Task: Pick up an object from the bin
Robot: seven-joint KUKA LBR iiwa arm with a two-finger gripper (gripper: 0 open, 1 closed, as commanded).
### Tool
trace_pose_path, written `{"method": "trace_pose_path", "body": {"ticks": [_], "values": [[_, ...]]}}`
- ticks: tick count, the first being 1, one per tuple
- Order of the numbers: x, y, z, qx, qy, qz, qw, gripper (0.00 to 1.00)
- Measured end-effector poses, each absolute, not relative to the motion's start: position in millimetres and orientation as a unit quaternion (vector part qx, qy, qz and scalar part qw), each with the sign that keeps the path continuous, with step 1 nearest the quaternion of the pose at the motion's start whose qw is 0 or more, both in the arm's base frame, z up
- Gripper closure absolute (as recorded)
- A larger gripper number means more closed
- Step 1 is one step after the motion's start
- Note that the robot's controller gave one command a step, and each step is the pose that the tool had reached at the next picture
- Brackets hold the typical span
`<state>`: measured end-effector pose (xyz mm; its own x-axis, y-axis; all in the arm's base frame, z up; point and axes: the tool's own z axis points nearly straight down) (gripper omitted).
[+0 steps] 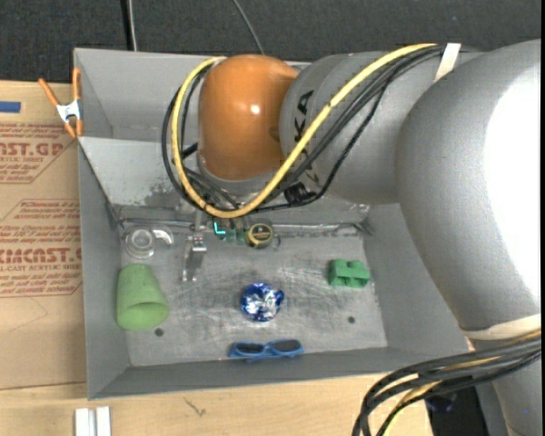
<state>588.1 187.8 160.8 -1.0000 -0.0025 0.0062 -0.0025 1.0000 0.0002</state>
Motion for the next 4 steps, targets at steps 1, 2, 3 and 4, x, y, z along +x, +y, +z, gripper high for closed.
{"method": "trace_pose_path", "body": {"ticks": [1, 2, 3, 4], "values": [[504.4, 214.3, 75.1, 0.075, -0.997, 0.004, -0.003, 0.00], [505.1, 213.7, 77.2, 0.075, -0.997, 0.005, 0.000, 1.00], [502.9, 194.1, 76.4, 0.063, -0.998, -0.007, -0.008, 1.00], [501.2, 164.9, 77.0, -0.017, -1.000, -0.009, -0.008, 1.00]]}}
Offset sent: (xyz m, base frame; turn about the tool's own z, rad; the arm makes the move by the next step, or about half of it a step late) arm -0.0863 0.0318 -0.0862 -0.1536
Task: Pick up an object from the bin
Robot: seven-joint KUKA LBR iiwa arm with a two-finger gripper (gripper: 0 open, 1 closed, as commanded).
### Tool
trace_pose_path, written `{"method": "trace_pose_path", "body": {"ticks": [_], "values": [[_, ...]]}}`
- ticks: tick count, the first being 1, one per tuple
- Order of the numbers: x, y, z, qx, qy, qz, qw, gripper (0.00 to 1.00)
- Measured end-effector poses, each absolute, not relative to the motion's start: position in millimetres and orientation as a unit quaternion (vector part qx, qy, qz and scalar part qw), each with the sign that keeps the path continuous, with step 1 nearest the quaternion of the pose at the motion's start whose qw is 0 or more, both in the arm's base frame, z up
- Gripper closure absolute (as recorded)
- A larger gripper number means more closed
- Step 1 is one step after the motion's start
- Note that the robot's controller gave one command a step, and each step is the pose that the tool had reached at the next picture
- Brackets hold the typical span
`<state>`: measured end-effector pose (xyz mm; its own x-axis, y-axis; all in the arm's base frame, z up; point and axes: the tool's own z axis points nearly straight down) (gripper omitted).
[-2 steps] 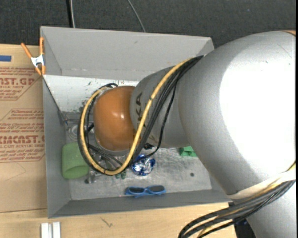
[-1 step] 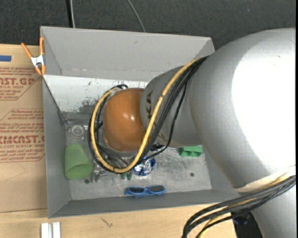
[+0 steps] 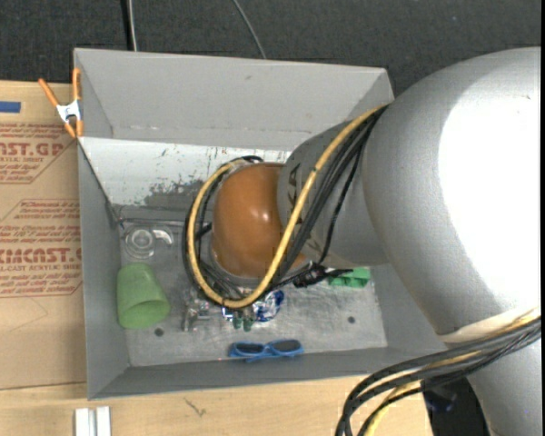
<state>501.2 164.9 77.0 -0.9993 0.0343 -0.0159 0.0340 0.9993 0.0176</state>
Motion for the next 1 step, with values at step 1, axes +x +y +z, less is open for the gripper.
{"method": "trace_pose_path", "body": {"ticks": [1], "values": [[498.4, 160.0, 73.6, 0.017, 1.000, 0.003, 0.002, 0.00]]}}
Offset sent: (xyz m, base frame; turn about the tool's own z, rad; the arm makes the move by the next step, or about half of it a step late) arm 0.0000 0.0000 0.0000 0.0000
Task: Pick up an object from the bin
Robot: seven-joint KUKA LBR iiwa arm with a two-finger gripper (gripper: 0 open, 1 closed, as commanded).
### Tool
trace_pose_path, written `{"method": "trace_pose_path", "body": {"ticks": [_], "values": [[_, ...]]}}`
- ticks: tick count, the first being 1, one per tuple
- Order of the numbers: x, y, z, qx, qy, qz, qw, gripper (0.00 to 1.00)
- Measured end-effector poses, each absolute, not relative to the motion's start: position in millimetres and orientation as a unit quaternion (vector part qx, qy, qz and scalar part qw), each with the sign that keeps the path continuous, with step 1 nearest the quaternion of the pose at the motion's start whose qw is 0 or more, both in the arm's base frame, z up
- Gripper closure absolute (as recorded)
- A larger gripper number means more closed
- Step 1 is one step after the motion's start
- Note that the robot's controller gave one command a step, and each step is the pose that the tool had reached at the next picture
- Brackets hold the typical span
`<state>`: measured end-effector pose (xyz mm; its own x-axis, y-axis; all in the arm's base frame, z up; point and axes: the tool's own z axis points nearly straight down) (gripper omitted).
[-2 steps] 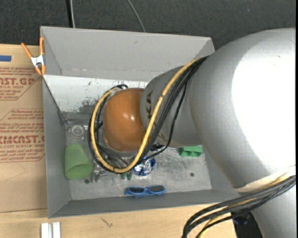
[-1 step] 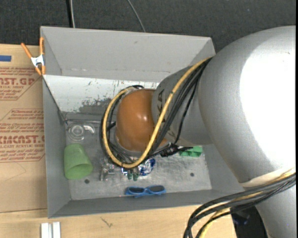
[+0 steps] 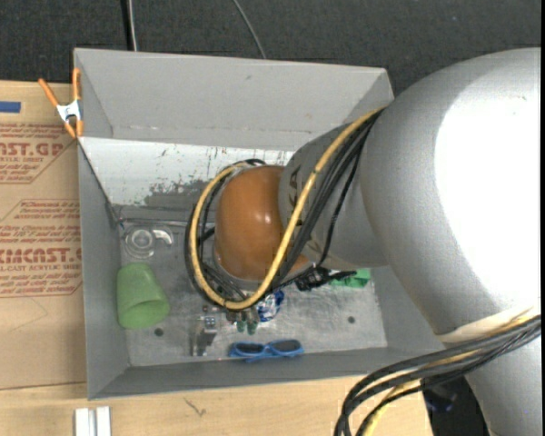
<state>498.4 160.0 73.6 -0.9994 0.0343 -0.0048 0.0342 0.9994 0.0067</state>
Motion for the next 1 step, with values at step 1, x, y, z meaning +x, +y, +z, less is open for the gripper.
{"method": "trace_pose_path", "body": {"ticks": [1], "values": [[495.4, 105.9, 120.4, 0.109, 0.994, 0.000, 0.001, 0.00]]}}
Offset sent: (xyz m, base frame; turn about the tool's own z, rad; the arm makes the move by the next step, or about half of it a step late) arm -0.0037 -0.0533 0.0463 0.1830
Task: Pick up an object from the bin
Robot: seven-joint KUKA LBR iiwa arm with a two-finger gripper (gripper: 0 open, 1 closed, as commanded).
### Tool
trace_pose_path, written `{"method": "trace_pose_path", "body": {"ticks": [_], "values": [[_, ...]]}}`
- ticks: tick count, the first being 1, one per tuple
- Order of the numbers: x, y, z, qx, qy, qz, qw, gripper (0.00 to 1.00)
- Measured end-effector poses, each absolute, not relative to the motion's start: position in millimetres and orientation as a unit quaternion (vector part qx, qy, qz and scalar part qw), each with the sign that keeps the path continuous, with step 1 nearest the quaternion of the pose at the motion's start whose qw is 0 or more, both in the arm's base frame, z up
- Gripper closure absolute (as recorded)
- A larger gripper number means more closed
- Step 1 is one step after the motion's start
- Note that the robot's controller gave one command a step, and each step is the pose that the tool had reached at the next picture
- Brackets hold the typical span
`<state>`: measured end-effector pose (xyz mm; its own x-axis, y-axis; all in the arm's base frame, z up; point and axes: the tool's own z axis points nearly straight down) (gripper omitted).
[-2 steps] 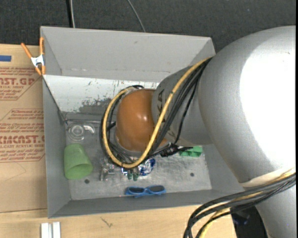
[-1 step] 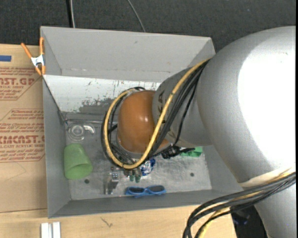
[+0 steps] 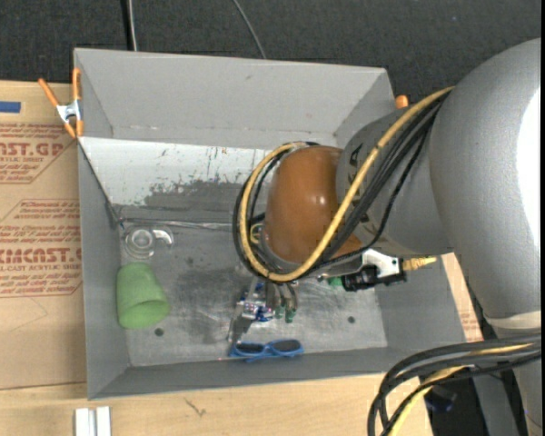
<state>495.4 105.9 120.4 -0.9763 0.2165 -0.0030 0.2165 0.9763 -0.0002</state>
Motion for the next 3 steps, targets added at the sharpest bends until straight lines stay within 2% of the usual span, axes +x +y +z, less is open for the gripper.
{"method": "trace_pose_path", "body": {"ticks": [1, 2, 3], "values": [[498.2, 26.0, 74.1, 0.116, 0.993, 0.003, 0.002, 0.00], [495.7, 74.7, 75.9, 0.164, 0.987, 0.000, 0.007, 0.00], [496.4, 75.1, 77.4, 0.163, 0.987, 0.001, 0.007, 1.00]]}}
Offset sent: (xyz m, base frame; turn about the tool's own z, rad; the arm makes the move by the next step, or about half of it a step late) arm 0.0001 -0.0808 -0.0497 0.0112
